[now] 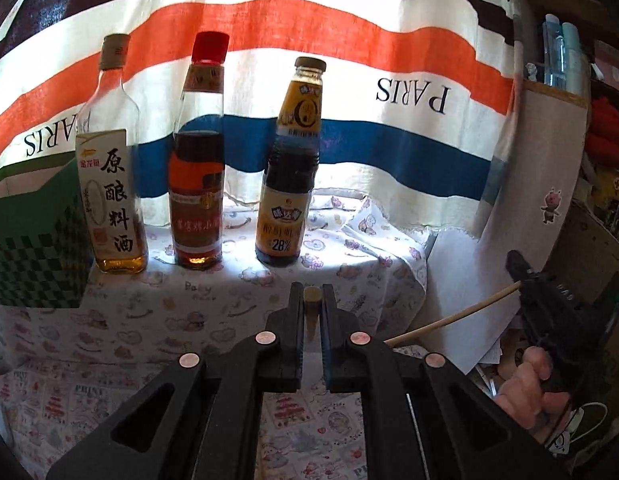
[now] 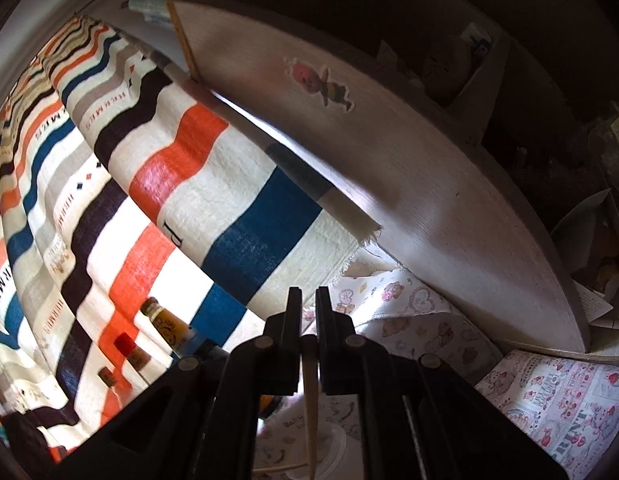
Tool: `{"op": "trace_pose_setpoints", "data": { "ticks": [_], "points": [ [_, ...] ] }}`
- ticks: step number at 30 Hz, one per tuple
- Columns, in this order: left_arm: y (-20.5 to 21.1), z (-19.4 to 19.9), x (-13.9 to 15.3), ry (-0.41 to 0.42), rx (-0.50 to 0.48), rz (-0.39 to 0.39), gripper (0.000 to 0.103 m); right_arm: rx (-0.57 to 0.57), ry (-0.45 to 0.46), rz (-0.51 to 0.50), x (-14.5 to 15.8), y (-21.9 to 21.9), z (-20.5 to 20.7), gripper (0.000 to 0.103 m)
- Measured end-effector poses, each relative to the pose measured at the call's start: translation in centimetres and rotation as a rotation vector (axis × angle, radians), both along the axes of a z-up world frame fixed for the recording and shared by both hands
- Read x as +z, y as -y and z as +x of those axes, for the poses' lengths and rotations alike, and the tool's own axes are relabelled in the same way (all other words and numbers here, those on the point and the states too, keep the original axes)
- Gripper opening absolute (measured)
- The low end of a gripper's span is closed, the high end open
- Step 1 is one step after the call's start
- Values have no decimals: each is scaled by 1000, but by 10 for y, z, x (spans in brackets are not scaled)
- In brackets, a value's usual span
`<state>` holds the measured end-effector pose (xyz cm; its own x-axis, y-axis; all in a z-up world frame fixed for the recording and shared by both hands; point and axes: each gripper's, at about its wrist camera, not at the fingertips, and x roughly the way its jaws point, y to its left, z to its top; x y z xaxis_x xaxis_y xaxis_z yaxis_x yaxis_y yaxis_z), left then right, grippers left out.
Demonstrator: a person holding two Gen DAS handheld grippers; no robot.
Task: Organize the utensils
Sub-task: 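Carry both chopsticks over the clear cup and open both grippers to drop them in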
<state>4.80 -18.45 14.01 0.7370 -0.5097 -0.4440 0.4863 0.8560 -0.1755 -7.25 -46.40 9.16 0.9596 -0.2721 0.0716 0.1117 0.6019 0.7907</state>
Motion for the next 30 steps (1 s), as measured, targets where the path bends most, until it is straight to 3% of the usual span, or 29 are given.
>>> {"op": "trace_pose_setpoints", "data": {
  "ticks": [3, 8, 13, 17, 20, 21, 22, 24, 27, 30],
  "points": [
    [3, 14, -16, -52, 0, 11, 6, -125, -14, 19, -3, 6, -8, 6],
    [1, 29, -38, -122, -10, -19, 6, -59, -52, 92, -12, 13, 8, 6],
    [0, 33, -49, -126, -2, -15, 6, -104, -32, 84, -7, 15, -1, 6],
    [-3, 33, -43, -55, 32, -2, 6, -63, -40, 79, 5, 13, 16, 6],
    [-10, 28, -33, 12, 60, -14, 24, -81, -51, 4, 21, 1, 32, 6],
    [-15, 26, -30, 30, 74, -31, 42, -97, -69, -30, 24, -5, 39, 6],
    [-23, 21, -26, 56, 88, -55, 53, -114, -97, -51, 25, -11, 45, 6],
    [-36, 14, -18, 102, 116, -71, 55, -104, -141, -82, 20, -21, 61, 6],
    [-56, 5, -8, 165, 190, -32, 60, -53, -201, -106, 7, -33, 83, 6],
    [-78, -7, -6, 197, 229, -21, 68, 53, -281, -77, -9, -36, 105, 6]
  ]
}}
